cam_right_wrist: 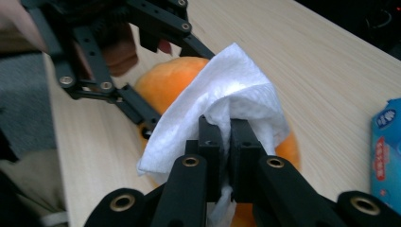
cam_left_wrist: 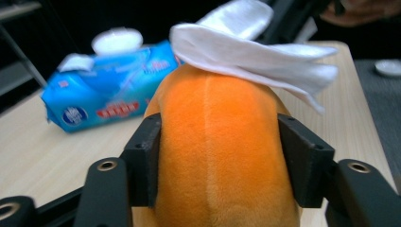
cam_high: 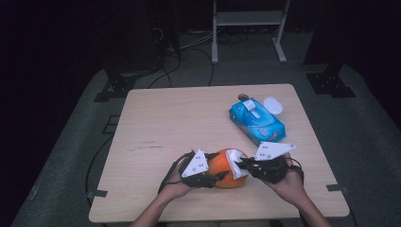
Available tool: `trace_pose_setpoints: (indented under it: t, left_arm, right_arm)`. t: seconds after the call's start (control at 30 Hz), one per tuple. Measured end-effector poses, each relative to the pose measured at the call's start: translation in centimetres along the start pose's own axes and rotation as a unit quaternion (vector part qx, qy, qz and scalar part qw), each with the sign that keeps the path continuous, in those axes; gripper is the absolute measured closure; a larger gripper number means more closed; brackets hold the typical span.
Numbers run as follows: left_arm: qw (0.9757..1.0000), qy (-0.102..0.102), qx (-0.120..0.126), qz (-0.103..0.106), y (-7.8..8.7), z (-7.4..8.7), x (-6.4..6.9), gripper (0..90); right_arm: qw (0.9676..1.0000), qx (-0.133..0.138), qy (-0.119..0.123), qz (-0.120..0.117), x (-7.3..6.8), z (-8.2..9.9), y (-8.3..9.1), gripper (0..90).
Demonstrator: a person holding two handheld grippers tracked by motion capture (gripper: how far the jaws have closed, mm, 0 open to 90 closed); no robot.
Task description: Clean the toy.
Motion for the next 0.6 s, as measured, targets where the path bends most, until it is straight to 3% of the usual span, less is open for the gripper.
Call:
trace_pose_setpoints:
  t: [0.07, 0.2, 0.23, 0.3, 0.43, 0.53, 0.6]
  left_arm:
    - [0.9999, 0.002, -0.007, 0.008, -0.2, 0.5, 0.1, 34.8]
    - [0.9972, 0.072, -0.02, 0.004, -0.3, 1.3, -1.0, 12.7]
    - [0.9972, 0.072, -0.02, 0.004, -0.3, 1.3, -1.0, 10.6]
    - [0.9948, 0.098, -0.024, 0.015, -0.5, 1.9, -1.1, 13.1]
    - [0.9967, 0.075, -0.026, 0.013, -0.3, 1.7, -0.7, 24.5]
    - [0.9979, 0.059, -0.022, 0.013, -0.4, 1.4, -0.3, 28.1]
    - [0.9993, 0.023, -0.024, 0.019, -0.7, 1.0, 0.6, 29.3]
  right_arm:
    - [0.9997, -0.023, 0.005, 0.004, 0.2, 1.1, -0.8, 84.8]
    - [0.9993, -0.035, -0.008, -0.006, 0.2, 2.4, -1.3, 84.9]
    - [0.9993, -0.035, -0.008, -0.006, 0.2, 2.4, -1.3, 84.9]
    - [0.9993, -0.037, -0.009, -0.007, 0.3, 2.5, -1.3, 84.8]
    - [0.9993, -0.035, -0.007, -0.004, 0.3, 2.3, -1.3, 84.9]
    - [0.9995, -0.03, -0.005, -0.002, 0.1, 1.9, -1.2, 84.9]
    - [0.9998, -0.011, 0.006, -0.014, -1.0, 0.6, -1.2, 84.9]
Point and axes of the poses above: each handheld gripper's, and its own axes: y roughly backward along the jaws, z roughly out of its underside, x roughly to its right, the point moved 10 cm from there along -y, roughly forward along the jaws, and after that the axes turned 2 degrees about x, right-handed, at the moved point
